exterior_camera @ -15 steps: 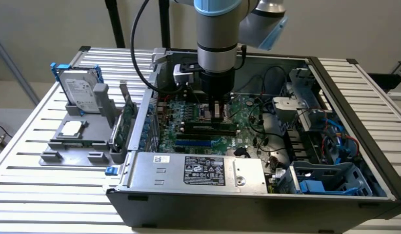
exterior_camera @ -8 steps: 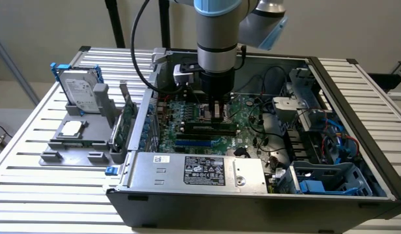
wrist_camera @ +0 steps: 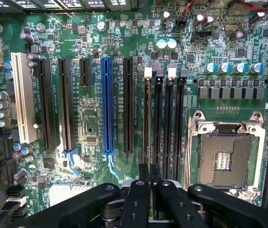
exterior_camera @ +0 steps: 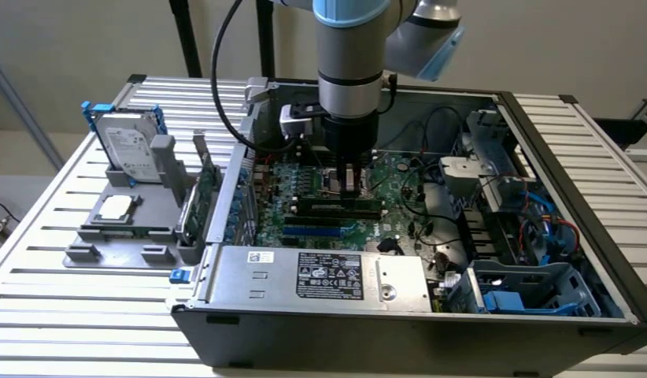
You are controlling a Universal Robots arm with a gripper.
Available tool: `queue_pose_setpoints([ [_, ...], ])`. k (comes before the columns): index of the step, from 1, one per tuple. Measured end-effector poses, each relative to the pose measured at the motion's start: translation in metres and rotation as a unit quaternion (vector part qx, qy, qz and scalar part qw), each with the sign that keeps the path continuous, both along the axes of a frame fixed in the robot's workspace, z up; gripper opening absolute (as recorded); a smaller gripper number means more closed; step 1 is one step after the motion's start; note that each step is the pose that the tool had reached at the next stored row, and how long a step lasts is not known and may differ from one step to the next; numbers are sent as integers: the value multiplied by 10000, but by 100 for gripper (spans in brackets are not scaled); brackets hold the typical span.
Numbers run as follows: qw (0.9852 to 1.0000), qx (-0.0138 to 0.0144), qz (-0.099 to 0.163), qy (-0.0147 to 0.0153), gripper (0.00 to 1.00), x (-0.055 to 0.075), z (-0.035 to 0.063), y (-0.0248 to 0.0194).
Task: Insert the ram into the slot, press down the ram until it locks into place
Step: 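Insert the ram into the slot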
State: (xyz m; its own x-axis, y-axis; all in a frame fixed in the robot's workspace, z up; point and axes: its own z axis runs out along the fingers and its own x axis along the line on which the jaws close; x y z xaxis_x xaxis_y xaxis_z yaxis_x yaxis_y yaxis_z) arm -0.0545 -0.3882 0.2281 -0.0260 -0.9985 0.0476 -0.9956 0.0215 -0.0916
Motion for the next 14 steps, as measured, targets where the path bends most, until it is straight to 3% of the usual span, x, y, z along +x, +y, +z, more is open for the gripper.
queue_pose_setpoints([
  [5,10000,-6,2,0,13,2,8,0],
  [14,10000,-48,1,1,13,-3,14,0],
])
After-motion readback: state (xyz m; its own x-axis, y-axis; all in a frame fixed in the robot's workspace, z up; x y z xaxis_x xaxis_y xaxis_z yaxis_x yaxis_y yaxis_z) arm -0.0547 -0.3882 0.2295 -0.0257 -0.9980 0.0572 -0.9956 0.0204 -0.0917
